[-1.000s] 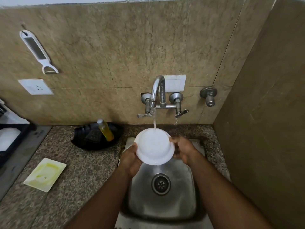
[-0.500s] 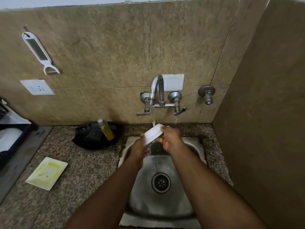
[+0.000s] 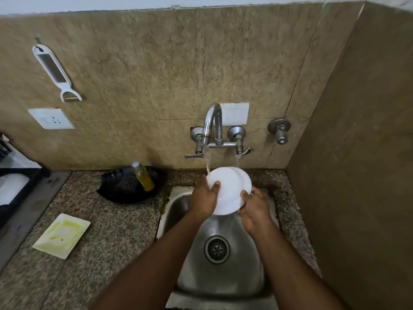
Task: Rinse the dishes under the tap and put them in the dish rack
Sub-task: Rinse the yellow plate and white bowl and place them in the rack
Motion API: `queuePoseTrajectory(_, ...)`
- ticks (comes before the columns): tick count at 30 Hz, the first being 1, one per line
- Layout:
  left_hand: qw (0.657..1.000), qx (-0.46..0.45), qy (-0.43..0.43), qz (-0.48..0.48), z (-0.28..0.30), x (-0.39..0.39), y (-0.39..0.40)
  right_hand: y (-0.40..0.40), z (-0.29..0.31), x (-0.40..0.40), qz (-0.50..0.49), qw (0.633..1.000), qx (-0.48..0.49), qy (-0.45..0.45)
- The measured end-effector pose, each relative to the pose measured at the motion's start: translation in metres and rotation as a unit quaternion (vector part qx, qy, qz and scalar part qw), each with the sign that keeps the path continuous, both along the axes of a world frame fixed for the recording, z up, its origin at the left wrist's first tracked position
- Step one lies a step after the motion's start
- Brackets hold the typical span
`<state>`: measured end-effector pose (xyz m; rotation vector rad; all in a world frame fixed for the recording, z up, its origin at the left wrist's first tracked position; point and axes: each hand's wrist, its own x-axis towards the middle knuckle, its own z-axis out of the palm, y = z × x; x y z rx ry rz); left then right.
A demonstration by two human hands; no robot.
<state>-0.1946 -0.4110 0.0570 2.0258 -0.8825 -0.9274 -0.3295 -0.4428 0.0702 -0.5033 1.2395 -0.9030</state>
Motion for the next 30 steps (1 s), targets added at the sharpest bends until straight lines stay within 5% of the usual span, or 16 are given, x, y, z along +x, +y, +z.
queuePoseTrajectory(2,0.987,0.035,-0.138,-0.075,-0.007,-0.010,0.003,0.006,0.001,0.001,0.012,0.999,-0.027,0.016)
queuePoseTrajectory(8,0.946,-0.012,-0.266,-0.186,-0.022,-0.013,0.013,0.010,0.006,0.007,0.030,0.988,-0.084,0.123)
queuePoseTrajectory(13,0.984,-0.070,-0.020,-0.160,-0.022,-0.001,0.000,0.019,0.009,0.017,0.042,0.981,-0.106,0.159)
queuePoseTrajectory(18,0.972,0.004,0.230,0.048,0.006,0.010,-0.029,0.031,0.020,0.025,0.138,0.952,-0.178,0.208)
queuePoseTrajectory(21,0.944,0.003,0.311,0.113,0.016,0.021,-0.024,0.035,0.023,0.027,0.220,0.881,-0.285,0.307)
queuePoseTrajectory(24,0.909,0.009,0.378,0.174,0.007,0.036,-0.017,0.031,0.017,0.020,0.299,0.756,-0.397,0.425)
queuePoseTrajectory(27,0.859,0.009,0.470,0.203,0.003,0.046,-0.004,0.024,0.003,0.007,0.376,0.661,-0.465,0.453)
queuePoseTrajectory(30,0.859,-0.011,0.476,0.189,-0.001,0.052,0.012,0.014,-0.012,-0.005,0.401,0.548,-0.546,0.491)
